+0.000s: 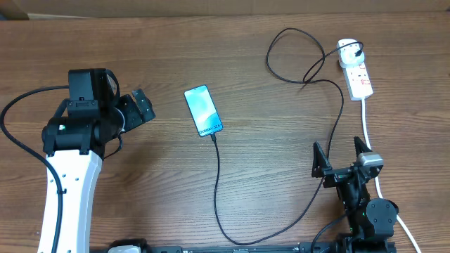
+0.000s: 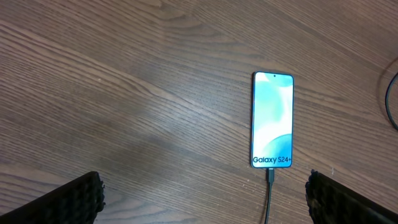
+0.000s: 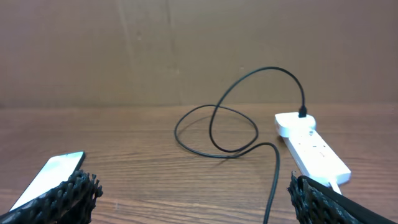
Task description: Plug charger to phone and switch on socket
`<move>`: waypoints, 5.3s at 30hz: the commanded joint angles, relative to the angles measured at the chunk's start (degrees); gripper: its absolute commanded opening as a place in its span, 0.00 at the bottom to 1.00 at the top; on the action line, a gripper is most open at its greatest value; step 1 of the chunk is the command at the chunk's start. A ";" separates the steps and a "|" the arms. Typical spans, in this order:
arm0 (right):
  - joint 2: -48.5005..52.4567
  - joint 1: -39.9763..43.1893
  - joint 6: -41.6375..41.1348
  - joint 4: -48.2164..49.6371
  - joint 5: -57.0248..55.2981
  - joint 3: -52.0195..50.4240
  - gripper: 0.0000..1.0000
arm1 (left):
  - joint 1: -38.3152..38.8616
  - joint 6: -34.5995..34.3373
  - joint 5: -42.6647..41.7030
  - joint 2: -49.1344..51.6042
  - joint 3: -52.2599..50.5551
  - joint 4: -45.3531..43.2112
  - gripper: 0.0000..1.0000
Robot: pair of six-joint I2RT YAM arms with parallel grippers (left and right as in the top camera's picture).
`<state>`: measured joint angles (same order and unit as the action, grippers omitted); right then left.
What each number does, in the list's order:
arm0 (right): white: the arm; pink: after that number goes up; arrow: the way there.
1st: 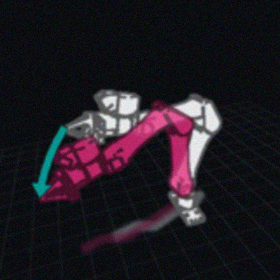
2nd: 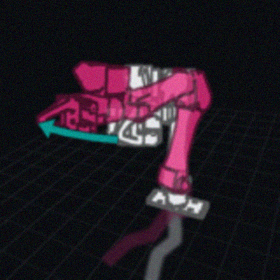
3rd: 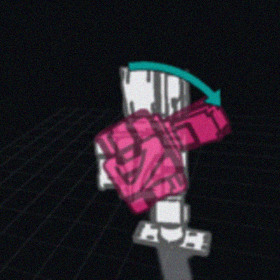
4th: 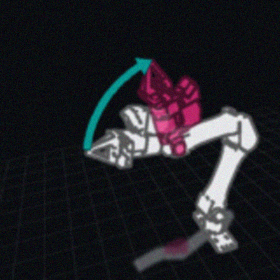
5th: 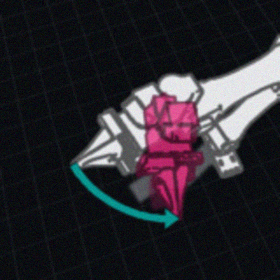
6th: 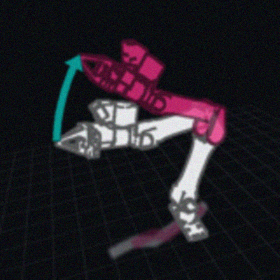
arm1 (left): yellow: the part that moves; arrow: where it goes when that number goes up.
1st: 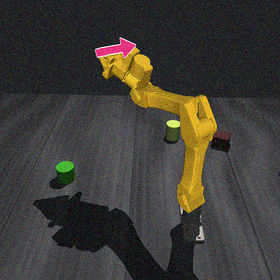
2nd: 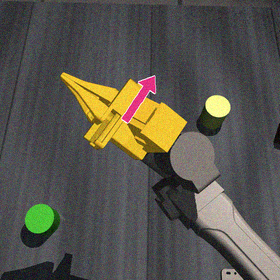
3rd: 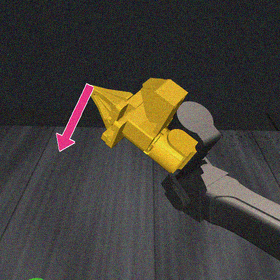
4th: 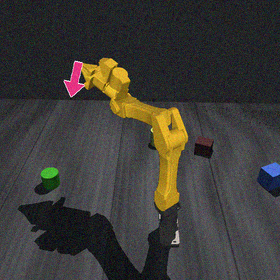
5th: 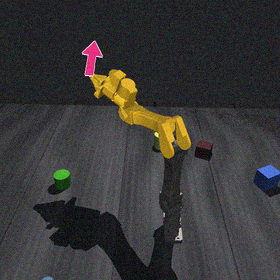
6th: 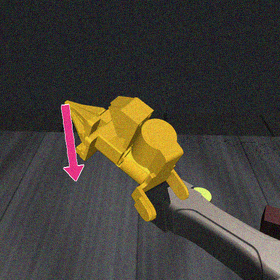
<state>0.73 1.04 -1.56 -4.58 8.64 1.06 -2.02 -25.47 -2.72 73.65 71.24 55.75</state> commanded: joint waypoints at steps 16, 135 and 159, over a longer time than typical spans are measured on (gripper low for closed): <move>-0.37 0.09 7.37 -0.02 -1.55 -0.59 1.00 | -0.31 0.63 0.17 0.22 0.17 -0.13 1.00; -0.35 0.09 4.17 0.17 -2.16 -0.59 1.00 | -0.42 7.93 3.50 -46.84 -31.17 -0.72 0.99; -0.35 0.09 4.17 0.17 -2.16 -0.59 1.00 | -0.72 10.14 2.84 -57.72 -32.20 -1.16 1.00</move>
<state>0.73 1.04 2.98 -4.67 7.03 1.06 -2.37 -17.34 0.67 17.54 39.66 54.81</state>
